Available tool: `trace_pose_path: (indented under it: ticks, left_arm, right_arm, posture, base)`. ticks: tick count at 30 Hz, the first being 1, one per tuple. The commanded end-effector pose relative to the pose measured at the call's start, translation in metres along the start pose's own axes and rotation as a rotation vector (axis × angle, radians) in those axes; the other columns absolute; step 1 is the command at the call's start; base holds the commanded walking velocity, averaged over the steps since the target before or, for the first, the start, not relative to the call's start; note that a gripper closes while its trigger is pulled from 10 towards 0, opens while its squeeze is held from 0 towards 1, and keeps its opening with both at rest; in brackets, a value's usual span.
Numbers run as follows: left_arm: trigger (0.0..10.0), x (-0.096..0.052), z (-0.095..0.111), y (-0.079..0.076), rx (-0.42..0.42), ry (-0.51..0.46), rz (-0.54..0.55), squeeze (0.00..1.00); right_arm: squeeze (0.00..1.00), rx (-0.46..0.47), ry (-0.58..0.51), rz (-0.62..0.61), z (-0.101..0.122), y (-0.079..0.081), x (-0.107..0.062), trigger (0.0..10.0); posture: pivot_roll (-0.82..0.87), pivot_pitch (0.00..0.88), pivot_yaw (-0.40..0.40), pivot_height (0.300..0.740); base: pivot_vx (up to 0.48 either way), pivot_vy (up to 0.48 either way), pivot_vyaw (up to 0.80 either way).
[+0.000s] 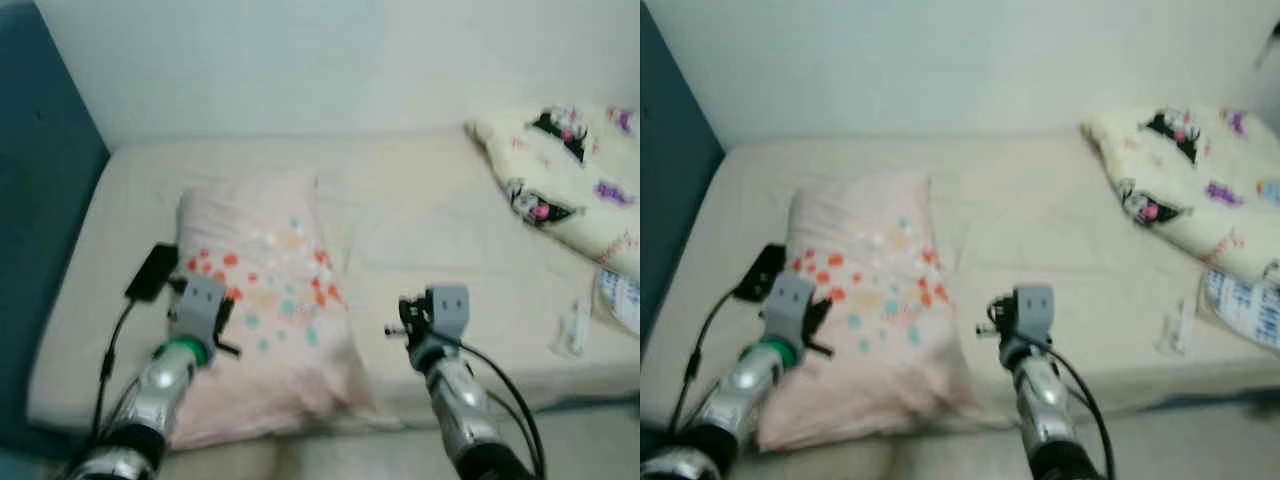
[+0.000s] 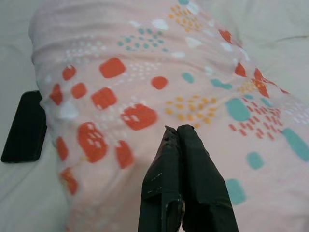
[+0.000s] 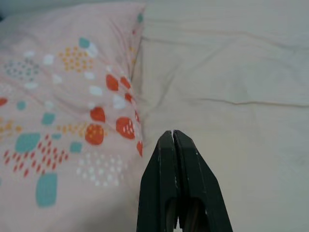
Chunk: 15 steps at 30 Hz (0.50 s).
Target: Clean up the room
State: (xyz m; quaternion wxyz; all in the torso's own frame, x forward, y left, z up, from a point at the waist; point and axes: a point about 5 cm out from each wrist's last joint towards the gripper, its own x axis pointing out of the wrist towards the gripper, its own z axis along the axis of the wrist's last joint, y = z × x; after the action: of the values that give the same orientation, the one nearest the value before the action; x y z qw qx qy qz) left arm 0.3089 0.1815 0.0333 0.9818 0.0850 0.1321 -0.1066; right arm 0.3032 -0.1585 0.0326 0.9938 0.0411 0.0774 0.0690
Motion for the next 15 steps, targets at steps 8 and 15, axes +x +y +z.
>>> trace_pose_path:
  ticks: [8, 15]
  left_arm:
    - [10.0, 0.0002, -0.0045, -0.0013, -0.025, 0.035, 0.015, 0.0]
    - [10.0, 0.0009, -0.003, 0.0007, -0.036, 0.031, 0.023, 0.0]
  right_arm:
    - [0.0, 0.007, 0.028, -0.017, -0.0066, -0.0041, -0.004, 10.0]
    - [0.0, 0.01, 0.029, -0.016, -0.0069, -0.0033, -0.004, 10.0]
  posture:
    - [-0.02, 0.015, 0.075, 0.74]
    - [-0.02, 0.015, 0.076, 0.74]
  base:
    - [0.0, 0.0, 0.0]
    - [0.0, 0.48, 0.0]
